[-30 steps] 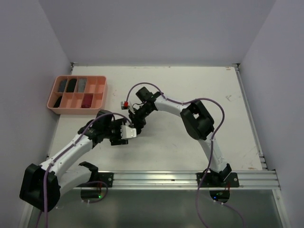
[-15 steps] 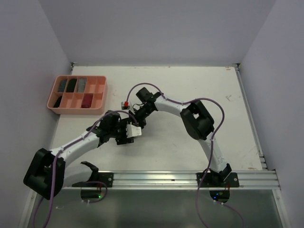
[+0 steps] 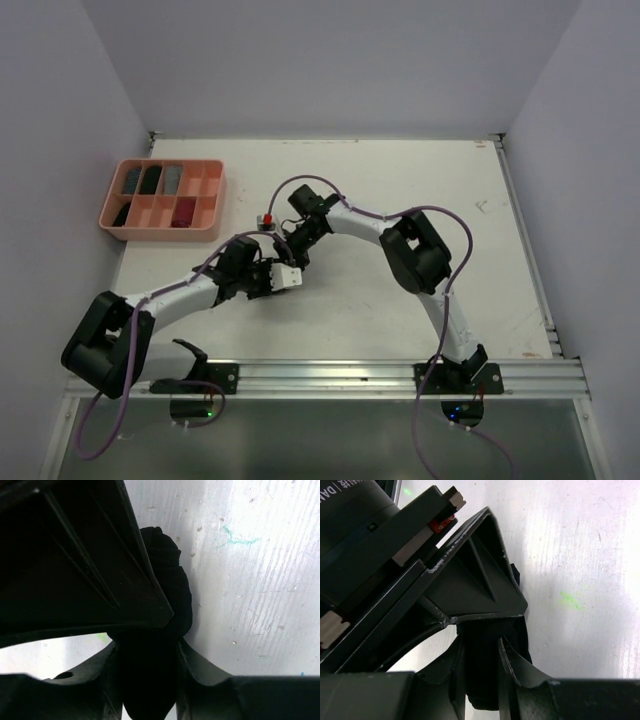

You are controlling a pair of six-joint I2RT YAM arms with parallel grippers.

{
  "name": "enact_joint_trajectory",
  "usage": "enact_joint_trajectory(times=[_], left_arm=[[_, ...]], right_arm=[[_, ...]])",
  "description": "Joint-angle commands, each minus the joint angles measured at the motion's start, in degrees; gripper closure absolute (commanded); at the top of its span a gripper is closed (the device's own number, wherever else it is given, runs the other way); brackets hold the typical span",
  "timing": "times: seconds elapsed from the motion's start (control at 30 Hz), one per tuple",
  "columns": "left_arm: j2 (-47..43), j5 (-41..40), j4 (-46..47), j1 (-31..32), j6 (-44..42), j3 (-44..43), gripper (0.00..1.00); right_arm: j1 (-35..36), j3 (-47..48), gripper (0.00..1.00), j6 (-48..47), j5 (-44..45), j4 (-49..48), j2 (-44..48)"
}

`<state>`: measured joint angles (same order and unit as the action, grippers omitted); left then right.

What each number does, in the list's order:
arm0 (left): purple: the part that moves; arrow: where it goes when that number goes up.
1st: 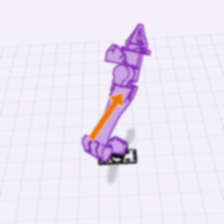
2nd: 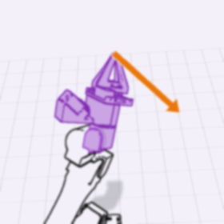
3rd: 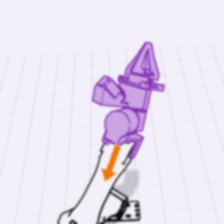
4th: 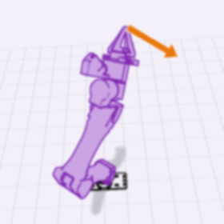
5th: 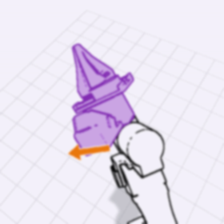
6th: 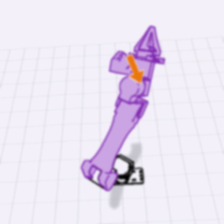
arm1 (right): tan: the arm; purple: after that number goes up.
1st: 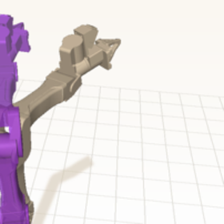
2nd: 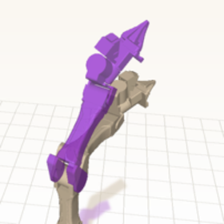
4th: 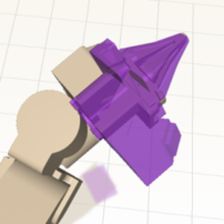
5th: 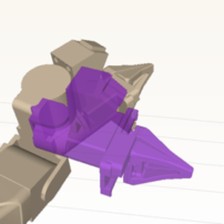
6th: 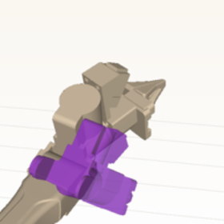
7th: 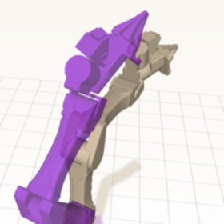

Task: Roll the underwear
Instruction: Place the rolled underwear into the container

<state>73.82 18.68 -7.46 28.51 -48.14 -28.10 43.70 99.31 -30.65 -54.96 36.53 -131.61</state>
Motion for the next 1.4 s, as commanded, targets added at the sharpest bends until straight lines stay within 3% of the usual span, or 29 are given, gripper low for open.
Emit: enact_joint_trajectory(times=[0.0, 0.1, 0.2, 0.23, 0.3, 0.43, 0.8, 0.9, 1.0, 1.1, 1.37], left_arm=[[3.0, -0.2, -2.0, 0.4, 0.4, -0.6, 0.67], [4.1, 0.0, -4.4, 0.4, -0.4, -1.0, 0.83], [3.0, 1.3, -8.0, 0.3, -0.6, -1.0, 0.97], [2.5, 1.6, -8.8, 0.4, -0.4, -0.7, 1.0], [1.3, 1.5, -10.7, 0.4, 0.1, -0.5, 1.0], [0.3, 2.8, -14.2, -0.2, 2.8, -2.3, 1.0], [4.2, 14.5, -23.6, -18.4, 18.0, -22.5, 1.0], [1.6, 12.2, -21.3, -22.4, 22.5, -26.0, 1.0], [-2.3, 4.9, -15.4, -26.8, 27.4, -28.4, 1.0], [-3.6, -0.5, -11.4, -31.6, 27.8, -31.7, 1.0], [7.6, -8.1, -8.7, -45.7, 29.9, -44.0, 1.0]], right_arm=[[1.4, -3.5, 1.0, -1.1, 7.9, 9.1, -5.1], [0.9, -2.7, 0.96, 0.9, 5.8, 9.0, -4.9], [-1.6, -0.1, 0.71, 4.7, 2.7, 9.1, -4.7], [-2.6, 1.4, 0.67, 5.8, 1.5, 9.0, -4.4], [-5.9, 3.1, 0.56, 8.8, -0.4, 8.8, -3.6], [-11.5, 6.8, 0.46, 12.6, -3.2, 8.6, -1.1], [-25.8, 0.7, 0.42, 19.6, -5.0, 3.6, 9.7], [-28.0, -2.9, 0.36, 20.0, -5.0, 2.3, 12.3], [-29.5, -5.7, 0.32, 19.8, -4.7, 2.2, 14.1], [-30.9, -7.0, 0.21, 19.1, -4.3, 2.4, 15.6], [-31.7, -9.8, 0.14, 17.2, 0.2, 1.3, 19.6]])
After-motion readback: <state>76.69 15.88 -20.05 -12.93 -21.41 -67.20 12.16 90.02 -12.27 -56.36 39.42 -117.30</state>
